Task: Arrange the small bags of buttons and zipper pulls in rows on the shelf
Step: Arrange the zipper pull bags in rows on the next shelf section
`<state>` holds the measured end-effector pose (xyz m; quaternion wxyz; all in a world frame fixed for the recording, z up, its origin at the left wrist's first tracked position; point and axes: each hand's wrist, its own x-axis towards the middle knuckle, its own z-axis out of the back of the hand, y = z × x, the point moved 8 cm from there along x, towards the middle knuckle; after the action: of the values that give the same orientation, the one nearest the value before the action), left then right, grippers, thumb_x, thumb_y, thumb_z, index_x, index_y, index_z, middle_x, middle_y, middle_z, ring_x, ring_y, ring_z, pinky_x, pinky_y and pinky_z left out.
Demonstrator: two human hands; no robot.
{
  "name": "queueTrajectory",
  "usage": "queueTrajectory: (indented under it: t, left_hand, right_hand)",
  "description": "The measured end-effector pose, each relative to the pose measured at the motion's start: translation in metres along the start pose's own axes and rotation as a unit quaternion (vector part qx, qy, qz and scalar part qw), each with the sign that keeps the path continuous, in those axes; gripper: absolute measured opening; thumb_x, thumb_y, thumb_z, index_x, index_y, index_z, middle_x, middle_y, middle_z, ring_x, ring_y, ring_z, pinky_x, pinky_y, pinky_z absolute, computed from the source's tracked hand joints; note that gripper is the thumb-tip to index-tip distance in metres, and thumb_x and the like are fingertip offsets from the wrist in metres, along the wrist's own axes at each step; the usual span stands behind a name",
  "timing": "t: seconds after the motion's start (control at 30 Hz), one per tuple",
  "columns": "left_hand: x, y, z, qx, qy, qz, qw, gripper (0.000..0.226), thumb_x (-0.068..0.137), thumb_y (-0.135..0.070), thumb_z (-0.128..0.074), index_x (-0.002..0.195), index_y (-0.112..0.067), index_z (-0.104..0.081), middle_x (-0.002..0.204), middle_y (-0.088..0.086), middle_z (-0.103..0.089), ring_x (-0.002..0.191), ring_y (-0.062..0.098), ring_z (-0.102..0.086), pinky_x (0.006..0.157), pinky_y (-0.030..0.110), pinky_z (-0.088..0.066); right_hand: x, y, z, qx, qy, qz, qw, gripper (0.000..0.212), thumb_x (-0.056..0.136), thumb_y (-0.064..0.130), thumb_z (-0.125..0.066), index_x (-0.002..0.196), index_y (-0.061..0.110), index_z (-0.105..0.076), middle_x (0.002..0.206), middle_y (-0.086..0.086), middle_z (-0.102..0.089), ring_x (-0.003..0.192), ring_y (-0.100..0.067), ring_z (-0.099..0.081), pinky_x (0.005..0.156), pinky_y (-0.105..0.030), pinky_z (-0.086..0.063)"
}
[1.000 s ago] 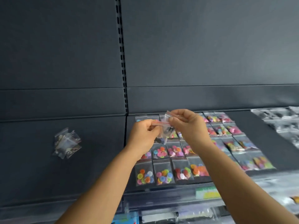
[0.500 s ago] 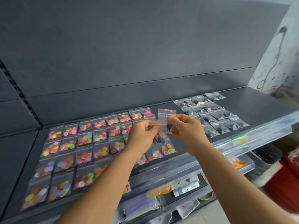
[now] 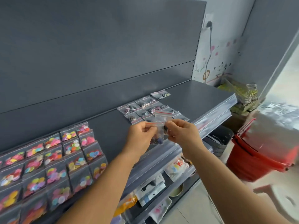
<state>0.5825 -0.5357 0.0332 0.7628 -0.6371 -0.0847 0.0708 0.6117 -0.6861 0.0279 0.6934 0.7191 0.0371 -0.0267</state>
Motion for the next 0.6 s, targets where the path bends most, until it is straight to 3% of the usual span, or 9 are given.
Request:
queueTrajectory:
  t: [0.1,0.2,0.33,0.47,0.6]
  left_hand:
    - [0.028,-0.003,-0.026,0.02,0.015,-0.011,1.0,0.01,0.087,-0.011,-0.061,0.085,-0.017,-0.068,0.076,0.003,-0.073,0.065,0.014,-0.068,0.053,0.021,-0.052]
    - [0.06,-0.006,-0.046,0.038,0.017,-0.035,0.999,0.009,0.086,-0.013,-0.062,0.085,-0.019,-0.069,0.071,-0.005,-0.073,0.06,0.007,-0.066,0.049,0.016,-0.051]
    - [0.106,-0.002,-0.067,0.079,0.022,-0.049,0.995,0.007,0.085,-0.02,-0.064,0.081,-0.023,-0.069,0.072,-0.007,-0.072,0.069,0.008,-0.067,0.063,0.023,-0.055]
    - [0.153,0.008,-0.078,0.089,-0.002,-0.035,0.995,0.007,0.084,-0.025,-0.065,0.078,-0.025,-0.069,0.069,-0.011,-0.07,0.061,0.0,-0.062,0.056,0.02,-0.049]
    - [0.192,0.011,-0.079,0.085,-0.035,-0.031,0.995,0.008,0.084,-0.025,-0.065,0.077,-0.027,-0.068,0.074,-0.011,-0.071,0.072,0.005,-0.065,0.068,0.023,-0.05]
  right_hand:
    - [0.022,0.003,0.023,-0.001,-0.02,0.004,1.0,0.015,0.087,0.019,-0.064,0.076,0.015,-0.072,0.066,-0.003,-0.063,0.059,-0.013,-0.053,0.059,-0.025,-0.05]
    - [0.054,0.007,0.041,0.014,-0.03,0.009,0.999,0.014,0.089,0.02,-0.063,0.08,0.013,-0.071,0.071,-0.004,-0.067,0.065,-0.014,-0.059,0.065,-0.028,-0.053]
    - [0.107,0.007,0.054,0.0,-0.026,0.003,1.0,0.013,0.088,0.015,-0.062,0.082,0.009,-0.071,0.077,-0.01,-0.068,0.069,-0.018,-0.061,0.069,-0.033,-0.056]
    - [0.158,0.005,0.058,-0.027,-0.033,0.001,0.999,0.016,0.087,0.013,-0.062,0.075,0.01,-0.072,0.067,-0.008,-0.064,0.06,-0.015,-0.053,0.059,-0.028,-0.048]
    - [0.204,0.004,0.067,-0.059,-0.06,0.019,0.996,0.021,0.087,0.017,-0.062,0.067,0.015,-0.069,0.063,-0.005,-0.06,0.061,-0.017,-0.05,0.062,-0.033,-0.046]
